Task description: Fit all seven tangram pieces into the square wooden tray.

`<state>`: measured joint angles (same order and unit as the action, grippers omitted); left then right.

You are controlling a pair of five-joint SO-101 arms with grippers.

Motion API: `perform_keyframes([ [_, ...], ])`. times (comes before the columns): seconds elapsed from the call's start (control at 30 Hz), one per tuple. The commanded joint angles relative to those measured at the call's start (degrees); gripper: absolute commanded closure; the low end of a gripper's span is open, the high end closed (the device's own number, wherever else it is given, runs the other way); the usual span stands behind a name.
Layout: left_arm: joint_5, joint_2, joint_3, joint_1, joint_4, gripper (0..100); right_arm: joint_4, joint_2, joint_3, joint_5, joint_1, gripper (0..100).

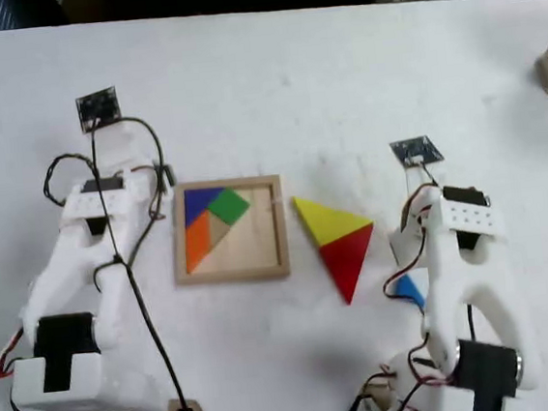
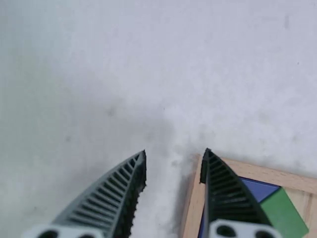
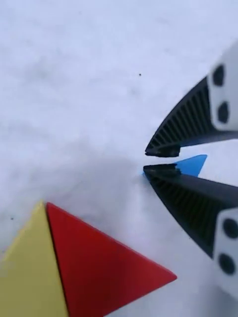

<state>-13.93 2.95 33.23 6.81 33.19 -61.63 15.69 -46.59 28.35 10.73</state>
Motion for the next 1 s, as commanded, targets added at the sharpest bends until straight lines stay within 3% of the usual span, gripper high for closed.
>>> perform_keyframes([
  [0.0, 0.62, -0.75, -3.25, -1.27, 0.44, 80, -3.65, 7.25, -2.20, 4.48, 0.13, 87.4],
  [0.1, 0.62, -0.75, -3.25, -1.27, 0.44, 80, -5.76, 12.88, -7.21, 9.93, 0.13, 77.6],
  [0.2, 0.62, -0.75, -3.25, -1.27, 0.44, 80, -7.08, 17.19, -12.04, 12.40, -0.04, 74.1],
  [0.4, 0.62, -0.75, -3.25, -1.27, 0.35, 80, -1.27, 17.54, -19.34, 11.52, -4.53, 74.0],
  [0.5, 0.62, -0.75, -3.25, -1.10, 0.44, 80, 2.15, 15.87, -19.34, 7.38, -4.44, 74.0],
  [0.87, 0.62, -0.75, -3.25, -1.10, 0.44, 80, 4.62, 4.53, -11.08, 4.13, -2.95, 74.5],
  [0.97, 0.62, -0.75, -3.25, -1.10, 0.44, 80, 5.05, 0.66, -7.56, 4.13, -2.95, 79.6],
])
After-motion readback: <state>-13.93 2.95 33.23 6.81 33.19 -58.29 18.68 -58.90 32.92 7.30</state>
